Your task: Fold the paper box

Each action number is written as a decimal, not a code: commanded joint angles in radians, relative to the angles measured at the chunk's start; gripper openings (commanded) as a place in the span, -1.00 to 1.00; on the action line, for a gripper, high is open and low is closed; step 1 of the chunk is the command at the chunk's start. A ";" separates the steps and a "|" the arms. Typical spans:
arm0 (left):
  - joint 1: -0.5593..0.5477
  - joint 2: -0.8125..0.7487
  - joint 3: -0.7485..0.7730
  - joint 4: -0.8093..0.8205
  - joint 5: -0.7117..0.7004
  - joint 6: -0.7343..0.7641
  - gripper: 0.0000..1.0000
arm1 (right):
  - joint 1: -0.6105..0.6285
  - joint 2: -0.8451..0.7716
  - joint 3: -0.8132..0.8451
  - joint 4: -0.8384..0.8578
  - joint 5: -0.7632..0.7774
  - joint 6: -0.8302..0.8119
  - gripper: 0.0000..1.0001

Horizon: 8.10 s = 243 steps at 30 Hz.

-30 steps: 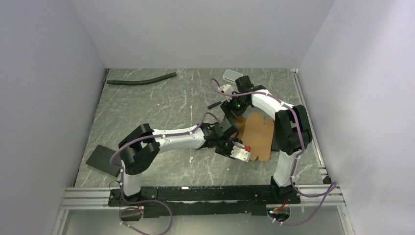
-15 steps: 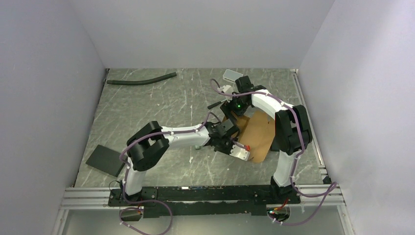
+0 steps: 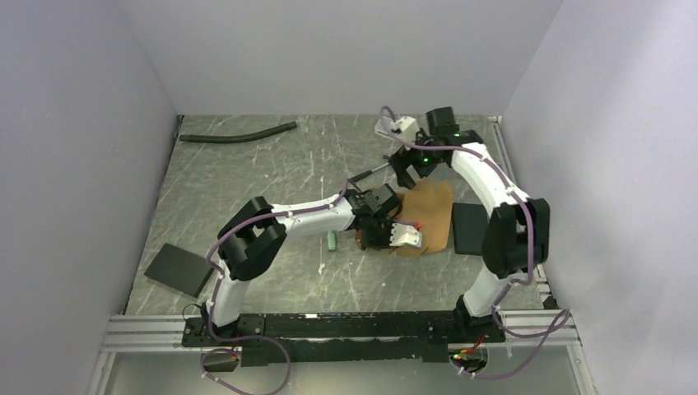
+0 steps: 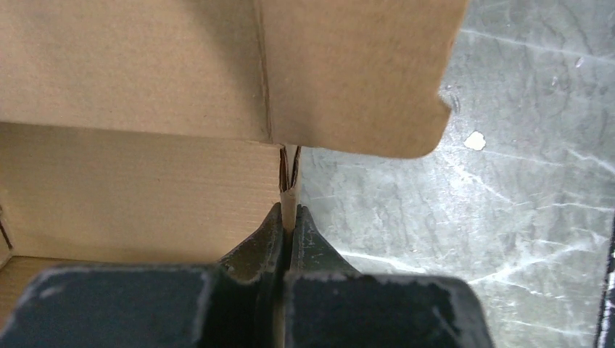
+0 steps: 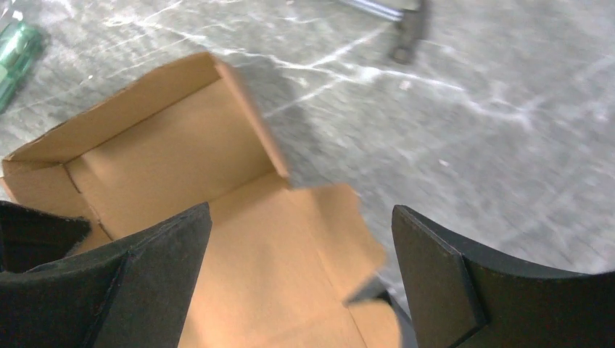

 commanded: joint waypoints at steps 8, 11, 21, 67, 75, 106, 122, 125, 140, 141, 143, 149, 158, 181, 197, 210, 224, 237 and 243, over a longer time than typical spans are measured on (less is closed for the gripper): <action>-0.005 0.015 0.058 -0.009 -0.015 -0.319 -1.00 | -0.282 -0.313 -0.182 0.151 -0.179 0.214 0.99; -0.006 0.010 0.052 0.008 -0.027 -0.377 -1.00 | -0.353 -0.396 -0.345 0.273 -0.271 0.334 1.00; -0.015 0.003 0.026 0.059 -0.092 -0.546 -1.00 | -0.425 -0.320 -0.516 0.405 -0.488 0.582 0.79; 0.437 -0.521 -0.623 0.691 0.153 -1.220 0.64 | -0.500 -0.384 -0.275 0.098 -0.643 0.126 -1.00; 0.346 -0.377 -0.436 0.513 -0.043 -1.177 0.71 | -0.588 -0.400 -0.279 0.111 -0.646 0.148 -1.00; 0.184 -0.133 -0.231 -0.143 -0.569 -1.474 0.19 | -0.412 -0.321 -0.334 0.158 -0.573 0.192 -1.00; 0.185 -0.355 -0.355 0.103 -0.509 -1.295 -0.89 | -0.301 -0.260 -0.294 0.122 -0.585 0.144 -1.00; 0.187 -0.419 -0.391 0.201 -0.432 -1.234 -0.90 | -0.271 -0.232 -0.263 0.097 -0.587 0.124 -1.00; 0.188 -0.284 -0.228 0.413 -0.239 -1.096 -0.77 | -0.183 -0.176 -0.184 0.056 -0.588 0.100 -1.00; 0.188 -0.265 -0.216 0.410 -0.236 -1.096 -0.73 | -0.181 -0.175 -0.182 0.053 -0.587 0.097 -1.00; 0.189 -0.235 -0.194 0.392 -0.236 -1.096 -0.60 | -0.178 -0.175 -0.177 0.048 -0.585 0.092 -1.00; 0.189 -0.272 -0.206 0.369 -0.278 -1.091 -0.12 | -0.159 -0.154 -0.135 0.006 -0.567 0.047 -1.00; 0.208 -0.510 -0.354 0.372 -0.325 -1.023 0.36 | -0.091 -0.063 0.033 -0.146 -0.486 -0.100 -1.00; 0.497 -0.757 -0.960 1.209 -0.032 -0.907 0.99 | 0.192 0.209 0.439 -0.477 -0.327 -0.535 -0.97; 0.491 -0.625 -0.864 1.077 -0.136 -0.845 -0.27 | 0.193 0.199 0.425 -0.405 -0.318 -0.441 -0.89; 0.442 -0.725 -0.917 1.051 -0.258 -0.882 -1.00 | 0.015 -0.134 0.122 -0.078 -0.374 -0.051 0.56; 0.310 -0.714 -0.873 0.888 -0.482 -1.097 -1.00 | -0.091 -0.395 -0.593 0.628 -0.210 0.416 0.84; 0.302 -0.757 -0.864 0.831 -0.460 -1.147 -1.00 | -0.036 -0.282 -0.565 0.636 -0.126 0.371 0.78; 0.299 -0.759 -0.858 0.822 -0.444 -1.162 -1.00 | 0.047 -0.135 -0.454 0.623 0.050 0.359 0.63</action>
